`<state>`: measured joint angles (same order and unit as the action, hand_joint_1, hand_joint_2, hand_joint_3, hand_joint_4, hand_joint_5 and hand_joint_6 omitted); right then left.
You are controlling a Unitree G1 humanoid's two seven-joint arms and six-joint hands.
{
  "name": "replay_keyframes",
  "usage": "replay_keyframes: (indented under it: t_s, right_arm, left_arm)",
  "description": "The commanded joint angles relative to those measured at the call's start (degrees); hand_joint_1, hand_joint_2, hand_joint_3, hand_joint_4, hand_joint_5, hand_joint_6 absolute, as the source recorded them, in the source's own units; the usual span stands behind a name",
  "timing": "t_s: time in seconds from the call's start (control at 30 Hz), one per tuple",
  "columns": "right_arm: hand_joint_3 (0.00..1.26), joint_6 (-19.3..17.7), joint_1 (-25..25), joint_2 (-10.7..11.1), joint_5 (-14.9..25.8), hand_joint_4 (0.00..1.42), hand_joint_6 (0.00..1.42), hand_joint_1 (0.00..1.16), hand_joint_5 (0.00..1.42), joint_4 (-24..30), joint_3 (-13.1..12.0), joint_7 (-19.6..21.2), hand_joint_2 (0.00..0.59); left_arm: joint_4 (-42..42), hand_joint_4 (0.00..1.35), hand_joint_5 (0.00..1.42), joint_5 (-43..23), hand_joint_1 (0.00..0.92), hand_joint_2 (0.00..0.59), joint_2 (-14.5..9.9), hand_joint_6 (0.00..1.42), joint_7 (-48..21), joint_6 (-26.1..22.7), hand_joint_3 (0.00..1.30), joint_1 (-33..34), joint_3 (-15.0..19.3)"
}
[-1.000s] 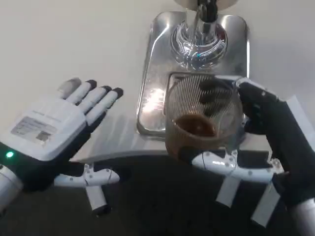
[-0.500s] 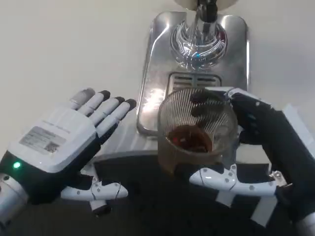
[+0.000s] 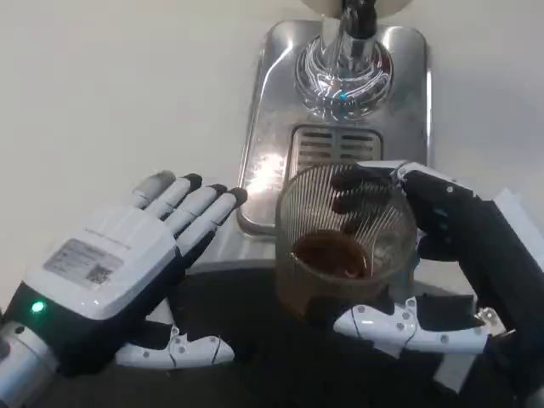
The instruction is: Grasp the cup under the faucet to collect the drink, then remove the cup.
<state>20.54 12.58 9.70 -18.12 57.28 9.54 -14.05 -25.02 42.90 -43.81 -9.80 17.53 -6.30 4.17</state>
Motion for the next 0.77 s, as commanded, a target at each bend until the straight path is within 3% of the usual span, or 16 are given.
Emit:
replay_keyframes:
  t_s: [0.03,0.77]
  right_arm:
    - [0.74,-0.28,0.57,0.01,1.23,0.75,1.1,1.16,0.81,2.29,0.22,-0.09,0.335]
    - [0.74,-0.92,2.75,-0.42,1.02,0.76,1.12,1.16,0.83,2.72,0.58,0.01,0.321]
  left_arm:
    - [0.59,0.0,0.0,-0.65,0.0,0.112,0.39,0.0,-0.38,0.71,0.0,-0.43,0.37]
    - [1.68,0.0,0.0,-0.14,0.0,0.112,0.99,0.0,-0.41,0.39,0.0,0.76,0.07]
